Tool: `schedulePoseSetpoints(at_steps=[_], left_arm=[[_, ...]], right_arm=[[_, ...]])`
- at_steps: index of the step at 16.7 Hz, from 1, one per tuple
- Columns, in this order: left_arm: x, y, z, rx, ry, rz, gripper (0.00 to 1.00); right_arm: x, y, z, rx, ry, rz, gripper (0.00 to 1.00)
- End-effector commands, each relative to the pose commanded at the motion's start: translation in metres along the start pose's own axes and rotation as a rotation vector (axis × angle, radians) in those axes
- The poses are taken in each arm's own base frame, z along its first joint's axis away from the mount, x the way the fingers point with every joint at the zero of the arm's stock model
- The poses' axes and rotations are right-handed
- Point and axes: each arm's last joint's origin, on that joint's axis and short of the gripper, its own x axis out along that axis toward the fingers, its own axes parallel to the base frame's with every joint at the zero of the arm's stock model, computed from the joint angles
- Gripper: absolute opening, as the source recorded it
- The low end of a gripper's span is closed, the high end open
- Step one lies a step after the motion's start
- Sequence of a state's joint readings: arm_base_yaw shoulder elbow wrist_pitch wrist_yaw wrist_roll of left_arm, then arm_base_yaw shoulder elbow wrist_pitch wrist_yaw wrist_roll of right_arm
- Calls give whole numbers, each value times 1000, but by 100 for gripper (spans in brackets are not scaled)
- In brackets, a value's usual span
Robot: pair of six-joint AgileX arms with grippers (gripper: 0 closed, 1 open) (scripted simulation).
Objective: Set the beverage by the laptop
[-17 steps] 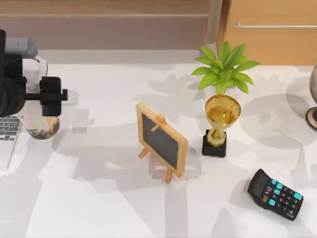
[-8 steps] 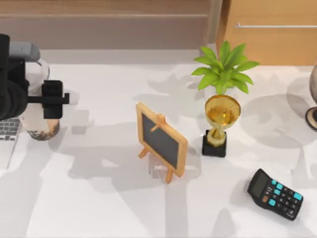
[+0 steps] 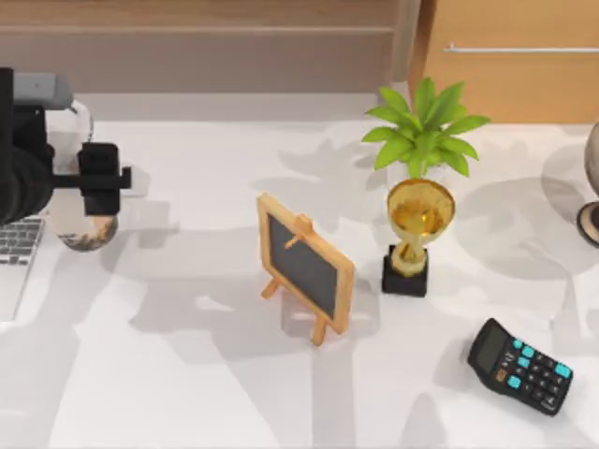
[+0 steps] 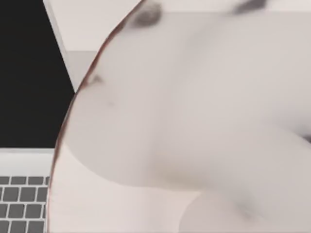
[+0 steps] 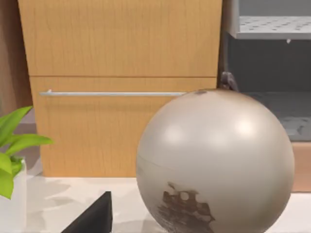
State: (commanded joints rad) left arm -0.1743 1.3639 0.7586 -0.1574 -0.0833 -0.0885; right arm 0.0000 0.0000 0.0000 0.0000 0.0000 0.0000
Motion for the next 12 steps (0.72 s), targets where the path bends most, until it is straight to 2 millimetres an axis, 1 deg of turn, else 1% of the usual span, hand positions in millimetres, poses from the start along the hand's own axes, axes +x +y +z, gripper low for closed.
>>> schedulePoseSetpoints(at_steps=[4,8,12], left_arm=[[10,1,-15,0,64,2,0],[10,1,-15,0,64,2,0],[10,1,-15,0,64,2,30]], right_arm=[[0,0,0,0,0,0,100],[0,0,0,0,0,0,100],[0,0,0,0,0,0,100]])
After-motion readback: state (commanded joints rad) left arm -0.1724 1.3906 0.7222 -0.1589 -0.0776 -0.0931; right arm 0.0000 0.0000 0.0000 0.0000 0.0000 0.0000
